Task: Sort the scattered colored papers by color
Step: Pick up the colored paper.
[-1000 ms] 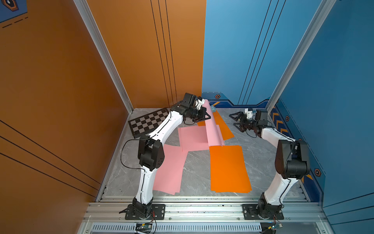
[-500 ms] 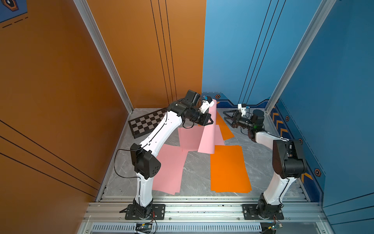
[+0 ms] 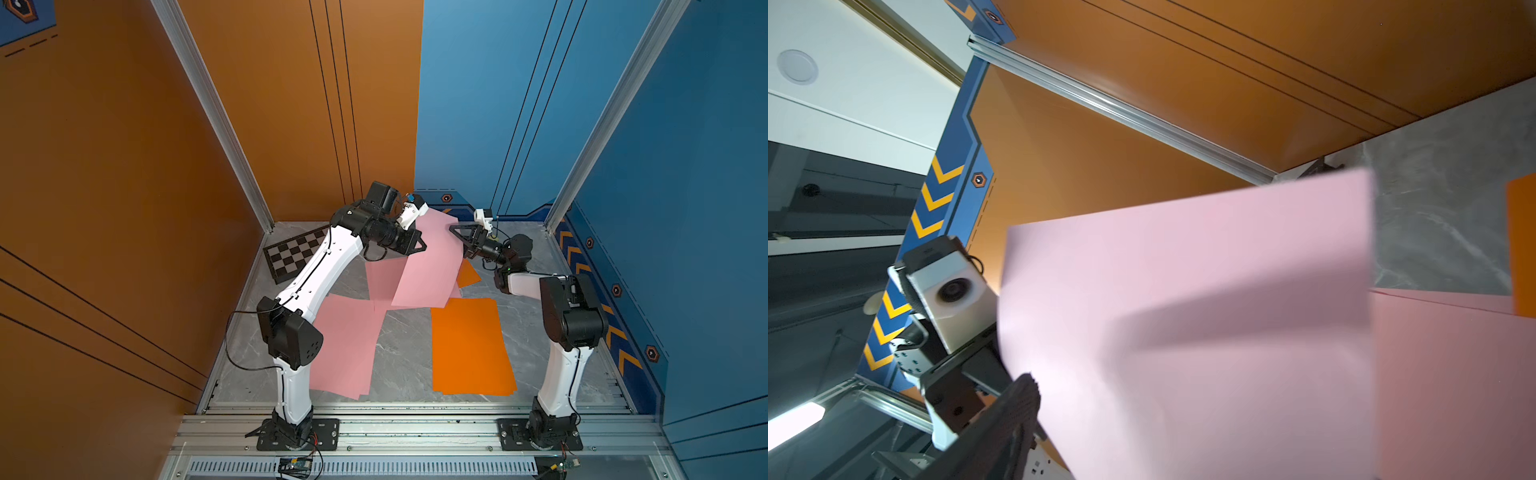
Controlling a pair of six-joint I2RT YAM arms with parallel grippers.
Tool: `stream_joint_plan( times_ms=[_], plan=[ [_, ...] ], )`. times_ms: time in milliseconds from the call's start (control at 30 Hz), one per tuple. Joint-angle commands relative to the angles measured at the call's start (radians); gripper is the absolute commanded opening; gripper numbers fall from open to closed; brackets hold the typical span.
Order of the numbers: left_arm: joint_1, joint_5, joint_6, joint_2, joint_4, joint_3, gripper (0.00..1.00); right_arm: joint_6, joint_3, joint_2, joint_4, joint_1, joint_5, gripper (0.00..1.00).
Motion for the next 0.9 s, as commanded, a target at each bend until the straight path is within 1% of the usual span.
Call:
stream_joint_plan(
  times_ms=[0,133,200,300,433,600,733,767,867],
  plan=[
    [0.026,-0.019,-0.032,-0.012,-0.021,-0.01,0.0,0.04,0.02,-0.059,0.072,0.0,-0.026,0.69],
    [0.047,-0.016,-0.059,-0.001,-0.019,-0.008,0.0,0.05,0.013,-0.079,0.072,0.0,-0.022,0.54],
    [0.05,-0.019,-0.065,0.0,-0.019,-0.008,0.0,0.051,0.009,-0.084,0.072,0.002,-0.021,0.5],
    [0.064,-0.032,-0.085,0.003,-0.019,-0.009,0.0,0.052,0.002,-0.087,0.072,-0.001,-0.018,0.48],
    [0.101,-0.021,-0.126,-0.002,-0.018,-0.033,0.0,0.051,-0.005,-0.099,0.072,-0.004,-0.022,0.51],
    [0.113,-0.03,-0.135,-0.021,-0.018,-0.059,0.0,0.065,-0.002,-0.111,0.073,-0.01,-0.028,0.5],
    [0.12,-0.028,-0.145,-0.027,-0.017,-0.056,0.0,0.066,-0.002,-0.12,0.06,-0.007,-0.032,0.41],
    [0.12,-0.03,-0.147,-0.025,-0.017,-0.053,0.0,0.062,-0.004,-0.121,0.052,-0.006,-0.032,0.37],
    [0.12,-0.022,-0.152,-0.028,-0.017,-0.052,0.0,0.038,-0.007,-0.131,0.016,0.002,-0.029,0.21]
  ],
)
